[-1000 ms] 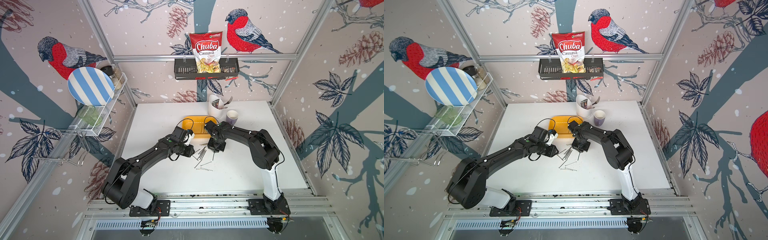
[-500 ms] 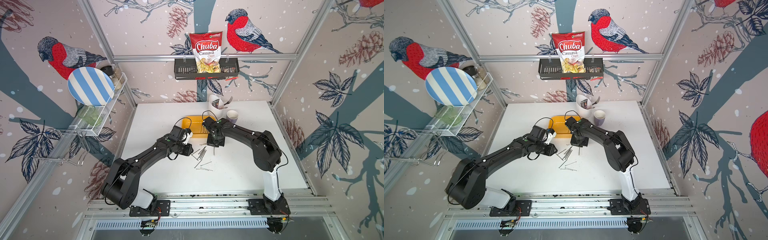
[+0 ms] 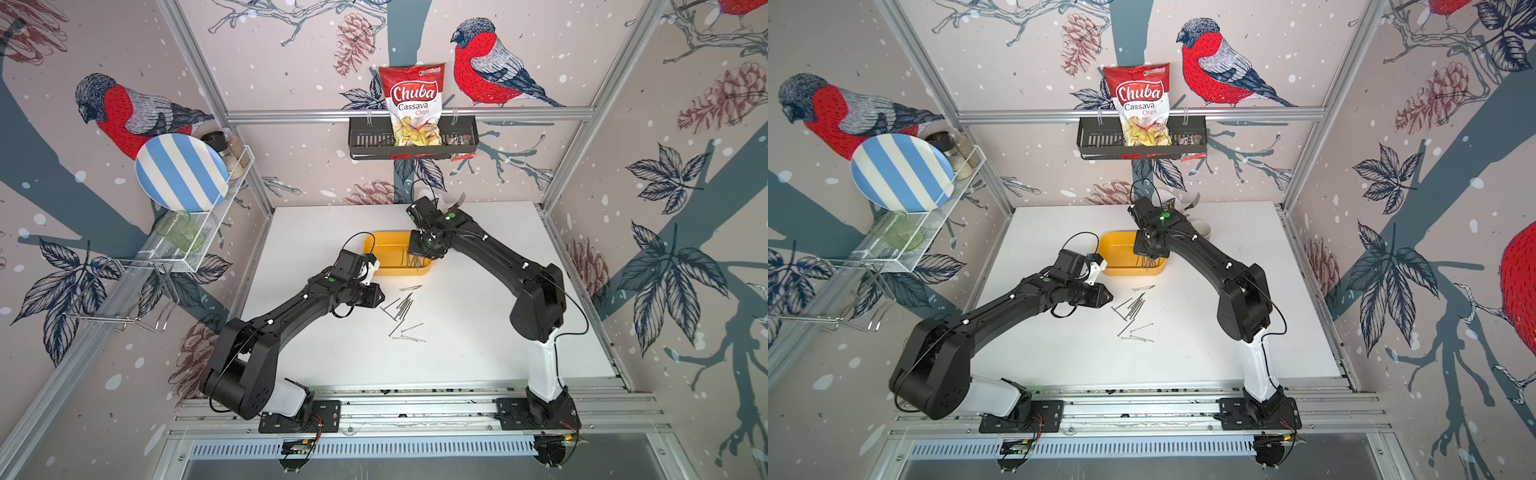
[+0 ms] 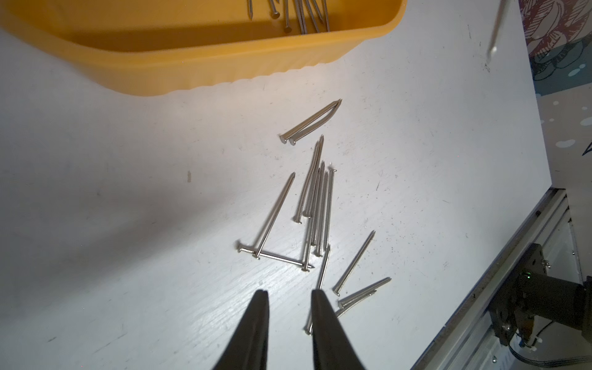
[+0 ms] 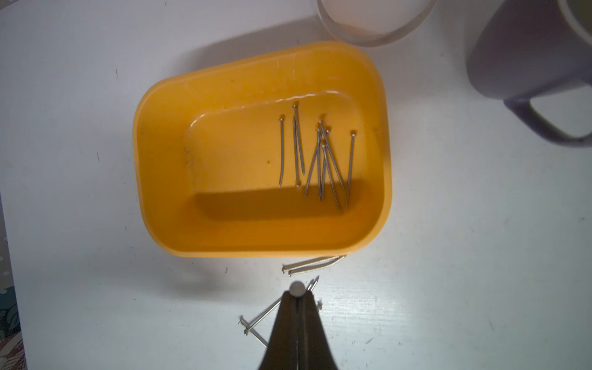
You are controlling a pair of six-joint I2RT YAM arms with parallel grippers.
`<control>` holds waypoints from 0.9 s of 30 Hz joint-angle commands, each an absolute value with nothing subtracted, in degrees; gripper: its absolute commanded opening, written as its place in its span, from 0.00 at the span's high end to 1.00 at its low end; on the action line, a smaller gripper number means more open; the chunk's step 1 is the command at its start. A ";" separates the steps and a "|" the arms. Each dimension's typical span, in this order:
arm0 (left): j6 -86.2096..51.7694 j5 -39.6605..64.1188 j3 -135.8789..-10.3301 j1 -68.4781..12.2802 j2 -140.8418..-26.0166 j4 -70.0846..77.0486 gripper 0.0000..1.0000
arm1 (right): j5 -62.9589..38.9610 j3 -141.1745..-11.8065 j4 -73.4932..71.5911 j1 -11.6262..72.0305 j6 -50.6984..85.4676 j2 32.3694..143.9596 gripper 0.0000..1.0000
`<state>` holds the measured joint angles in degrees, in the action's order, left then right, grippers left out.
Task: Put the nails on the desktop into the storage box
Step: Pick up the nail from the center of the board, then place the nail in the storage box.
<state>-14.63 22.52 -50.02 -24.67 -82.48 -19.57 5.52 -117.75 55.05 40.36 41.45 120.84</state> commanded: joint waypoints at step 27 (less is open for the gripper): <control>-13.04 23.29 -50.42 -22.35 -83.47 -20.99 0.73 | -0.82 -129.67 53.41 34.71 33.49 141.13 1.00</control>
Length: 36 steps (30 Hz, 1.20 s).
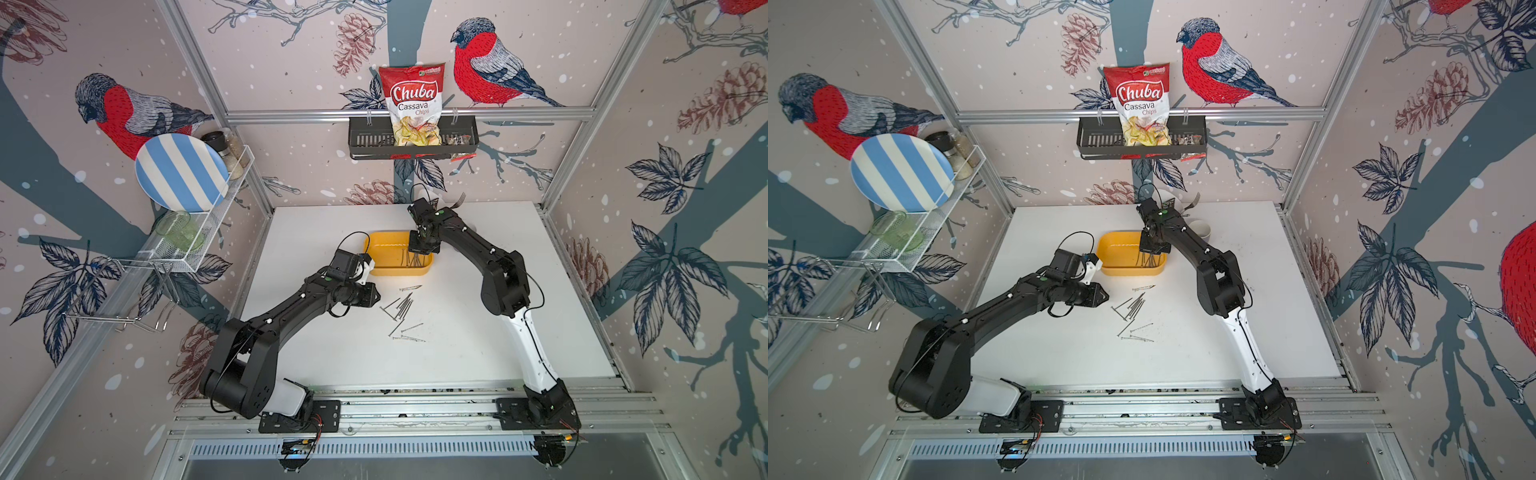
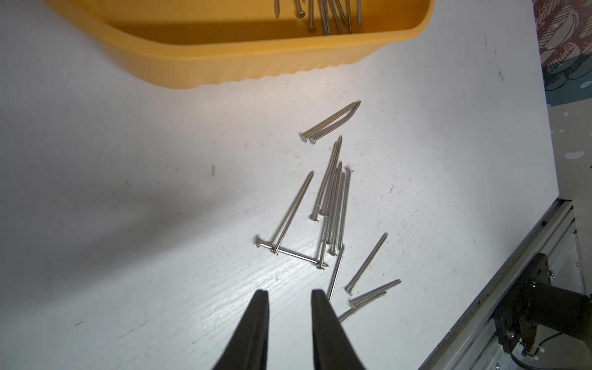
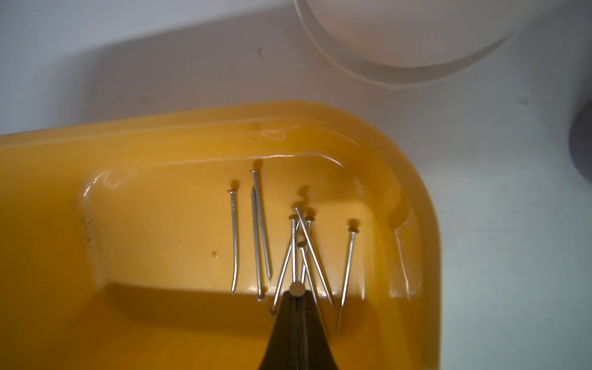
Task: Put the nails on the desktop into the storage box
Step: Place the nail in the storage box.
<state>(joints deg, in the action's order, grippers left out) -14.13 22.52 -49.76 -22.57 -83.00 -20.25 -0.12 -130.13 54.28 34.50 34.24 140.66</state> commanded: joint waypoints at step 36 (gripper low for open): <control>-14.88 22.77 -52.15 -22.32 -84.38 -21.36 0.67 | -0.75 -127.49 50.13 38.37 32.00 131.92 0.63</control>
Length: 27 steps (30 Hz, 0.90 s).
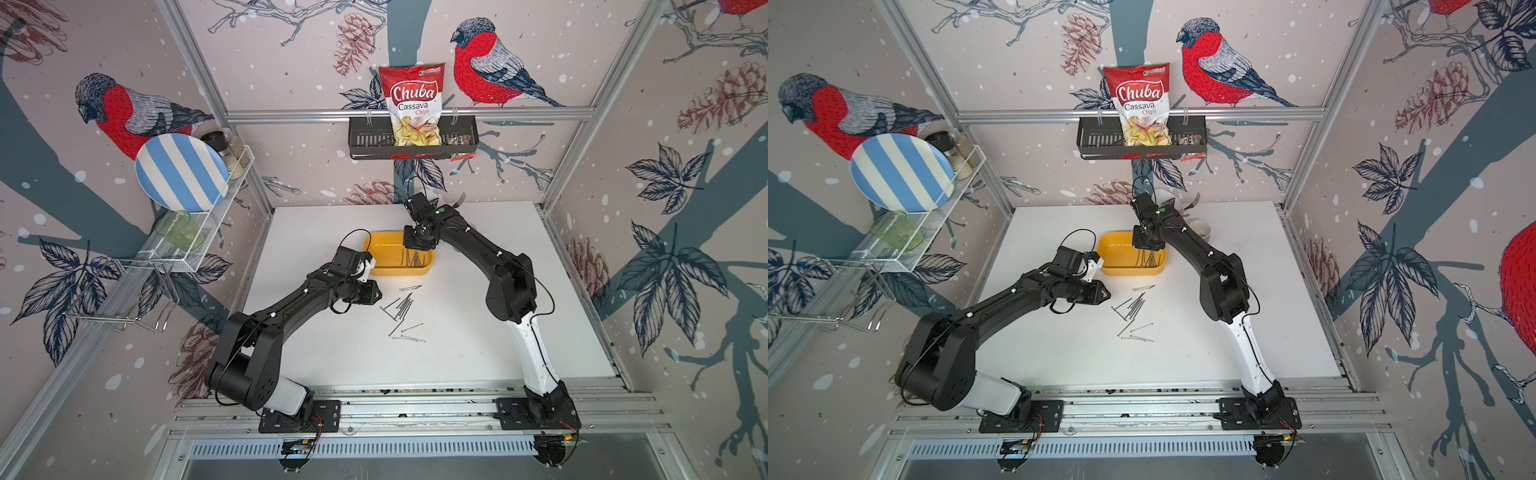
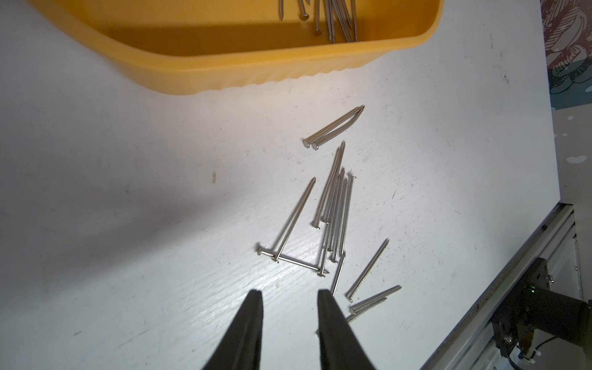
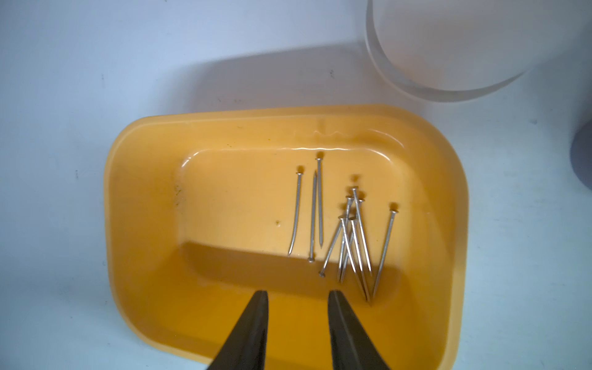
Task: Put the nails on the desktop into the storage box
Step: Place the nail in the storage box.
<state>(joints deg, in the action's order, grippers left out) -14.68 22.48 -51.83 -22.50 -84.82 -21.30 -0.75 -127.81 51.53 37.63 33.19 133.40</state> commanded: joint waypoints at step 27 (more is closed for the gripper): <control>-17.96 22.59 -46.74 -22.32 -79.75 -19.54 0.67 | 0.44 -95.18 43.92 49.80 33.68 110.00 0.64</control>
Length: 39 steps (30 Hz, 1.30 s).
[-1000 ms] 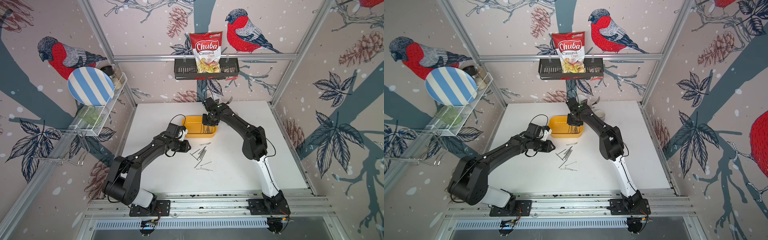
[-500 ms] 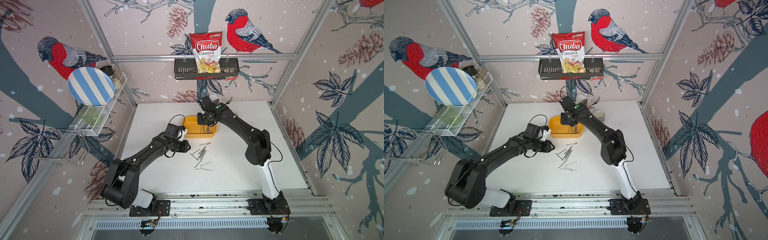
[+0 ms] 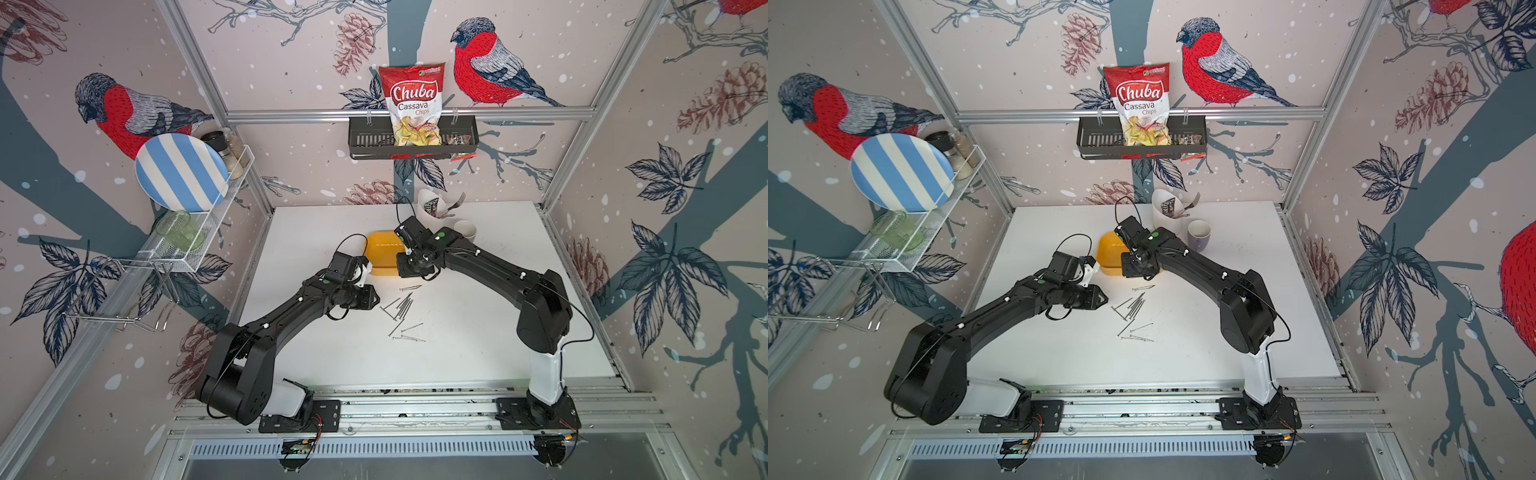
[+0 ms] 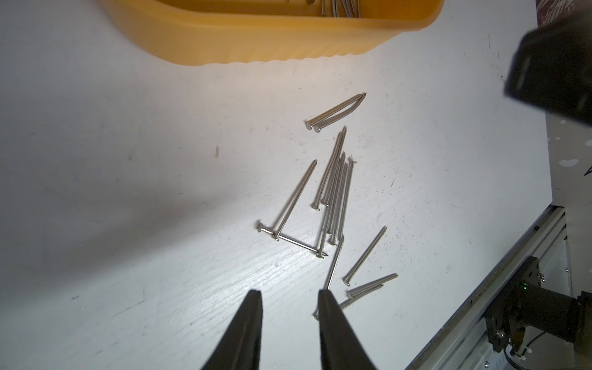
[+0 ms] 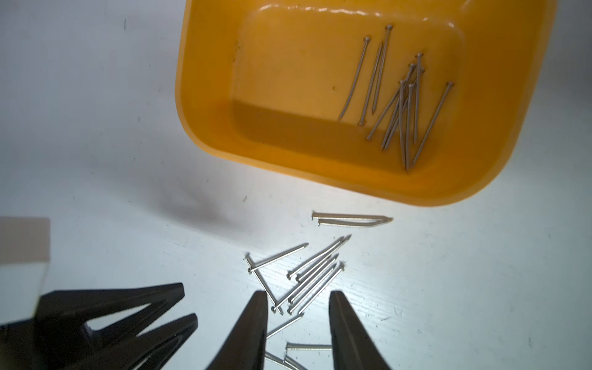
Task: Put the nails on the desktop into the storage box
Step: Place the nail in the storage box, then pick up the nail from the center of the board.
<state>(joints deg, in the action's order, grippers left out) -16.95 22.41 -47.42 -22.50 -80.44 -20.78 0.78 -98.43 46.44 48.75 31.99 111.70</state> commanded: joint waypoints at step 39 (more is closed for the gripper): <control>-20.59 23.38 -42.54 -22.32 -76.82 -18.10 0.65 | 6.18 -76.38 46.89 59.58 11.52 106.96 0.59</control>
